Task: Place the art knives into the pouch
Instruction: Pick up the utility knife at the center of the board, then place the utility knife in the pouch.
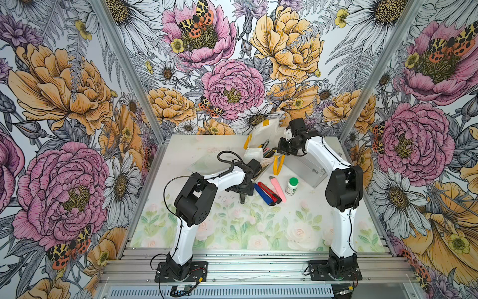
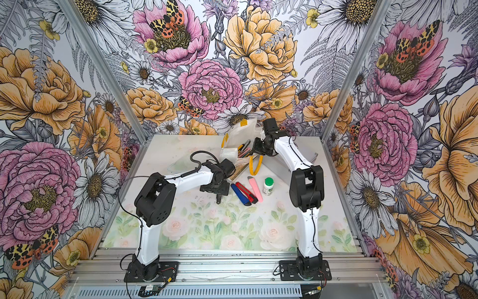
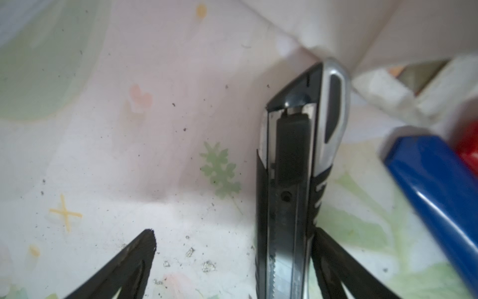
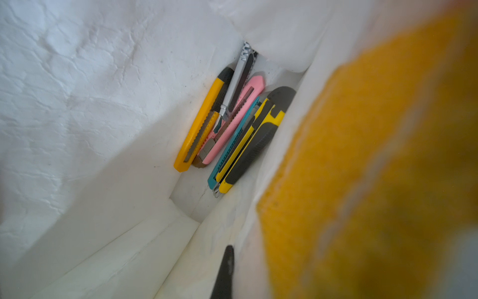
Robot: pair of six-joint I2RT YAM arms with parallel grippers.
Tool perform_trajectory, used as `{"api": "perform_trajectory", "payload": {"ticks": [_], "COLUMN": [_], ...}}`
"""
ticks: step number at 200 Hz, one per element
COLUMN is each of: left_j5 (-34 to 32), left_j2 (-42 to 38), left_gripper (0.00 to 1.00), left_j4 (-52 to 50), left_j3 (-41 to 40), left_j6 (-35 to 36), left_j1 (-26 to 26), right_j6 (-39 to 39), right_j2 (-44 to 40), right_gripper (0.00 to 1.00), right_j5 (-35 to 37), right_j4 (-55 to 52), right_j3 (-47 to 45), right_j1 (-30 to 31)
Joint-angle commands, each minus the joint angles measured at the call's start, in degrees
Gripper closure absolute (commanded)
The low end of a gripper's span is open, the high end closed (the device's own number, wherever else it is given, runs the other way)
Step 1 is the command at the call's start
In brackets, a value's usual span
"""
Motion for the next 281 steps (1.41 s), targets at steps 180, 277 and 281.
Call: {"api": "perform_trajectory", "payload": {"ticks": [180, 277, 281], "left_j5": [13.01, 17.65, 17.83], "left_j2": [-16.94, 16.80, 16.85], "left_gripper": [0.74, 0.59, 0.57], "left_j4": [5.63, 5.64, 5.60], "left_j3": [23.21, 67.61, 67.54], "left_j6": [8.98, 14.98, 15.13], "left_j1": [11.05, 5.69, 5.67], "right_j6": [1.16, 1.08, 1.07], "right_j2": [-0.91, -5.06, -5.03], "right_gripper": [1.00, 1.00, 1.00], "right_j5": [0.97, 2.12, 2.16], "right_j4": [4.00, 4.15, 4.15], "right_j3": [-1.40, -4.72, -4.77], "right_j1": [-0.63, 0.98, 0.98]}}
